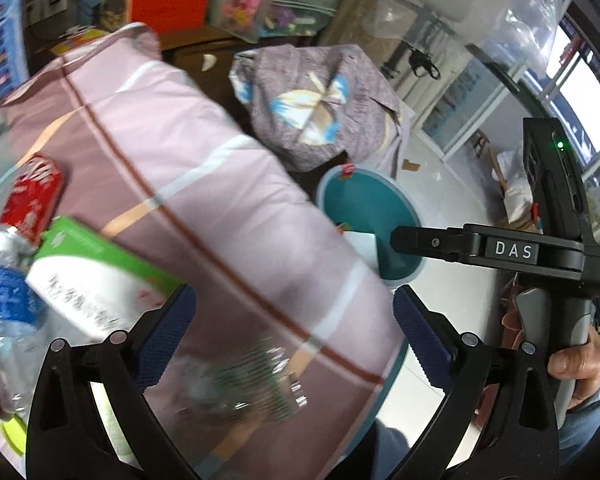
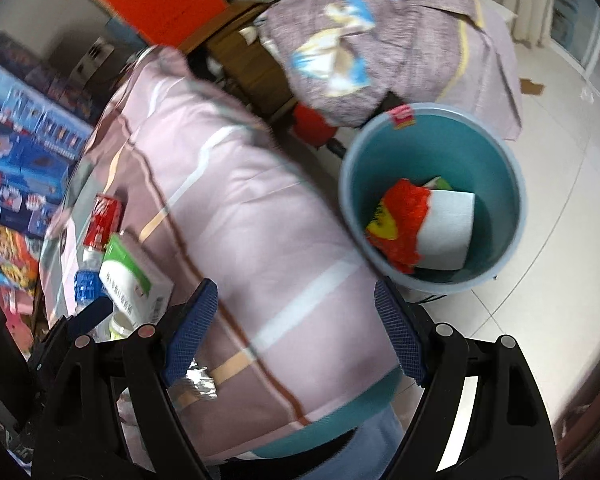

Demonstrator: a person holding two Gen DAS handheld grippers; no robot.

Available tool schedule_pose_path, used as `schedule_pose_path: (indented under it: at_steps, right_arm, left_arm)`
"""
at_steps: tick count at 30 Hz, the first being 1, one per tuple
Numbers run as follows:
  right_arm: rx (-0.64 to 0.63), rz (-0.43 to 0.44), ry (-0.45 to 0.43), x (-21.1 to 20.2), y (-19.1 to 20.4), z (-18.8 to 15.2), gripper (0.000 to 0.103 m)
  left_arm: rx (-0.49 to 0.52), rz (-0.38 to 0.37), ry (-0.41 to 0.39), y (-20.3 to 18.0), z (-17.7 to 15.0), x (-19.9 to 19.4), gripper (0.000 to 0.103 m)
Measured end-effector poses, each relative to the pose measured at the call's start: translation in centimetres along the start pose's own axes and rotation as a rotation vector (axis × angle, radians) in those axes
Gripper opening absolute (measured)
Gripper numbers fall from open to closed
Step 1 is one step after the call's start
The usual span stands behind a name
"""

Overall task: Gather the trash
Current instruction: 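Move both grippers back to the remaining trash on the table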

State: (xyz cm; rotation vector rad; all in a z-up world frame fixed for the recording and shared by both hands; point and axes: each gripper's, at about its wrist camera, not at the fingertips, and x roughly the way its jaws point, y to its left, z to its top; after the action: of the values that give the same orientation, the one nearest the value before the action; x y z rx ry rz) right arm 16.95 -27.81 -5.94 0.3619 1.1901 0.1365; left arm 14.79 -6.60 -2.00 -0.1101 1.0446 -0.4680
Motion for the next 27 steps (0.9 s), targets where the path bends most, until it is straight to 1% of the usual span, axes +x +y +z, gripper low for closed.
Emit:
schedule_pose_path:
  at_steps: [4, 11, 17, 19, 21, 23, 27]
  right_arm:
    - [-0.054, -0.003, 0.024, 1.0, 3.7, -0.3, 0.077]
    - [-0.165, -0.003, 0.066, 2.9, 10.7, -1.4, 0.077]
    - [-0.246, 0.008, 0.108, 4.8, 16.0, -3.1, 0.077]
    - [-0.275, 0.010, 0.125, 5.5, 17.7, -3.7, 0.077]
    - [-0.298, 0.018, 0.143, 6.2, 19.3, -4.3, 0.077]
    - [-0.318, 0.025, 0.150, 6.6, 20.6, -4.6, 0.077]
    - [-0.333, 0.028, 0.170, 7.6, 22.2, -5.3, 0.077]
  left_arm:
    - [-0.037, 0.021, -0.018, 3.3, -1.0, -2.1, 0.099]
    - [-0.125, 0.088, -0.070, 10.2, -3.4, -6.5, 0.099]
    - [-0.177, 0.211, -0.089, 17.2, -6.7, -10.6, 0.099]
    - [-0.223, 0.251, -0.090, 20.2, -8.0, -12.0, 0.099]
    - [-0.273, 0.273, -0.092, 22.7, -9.3, -13.1, 0.099]
    - [-0.320, 0.281, -0.091, 24.5, -10.4, -14.0, 0.099]
    - [-0.345, 0.298, -0.081, 26.2, -11.7, -14.9, 0.099]
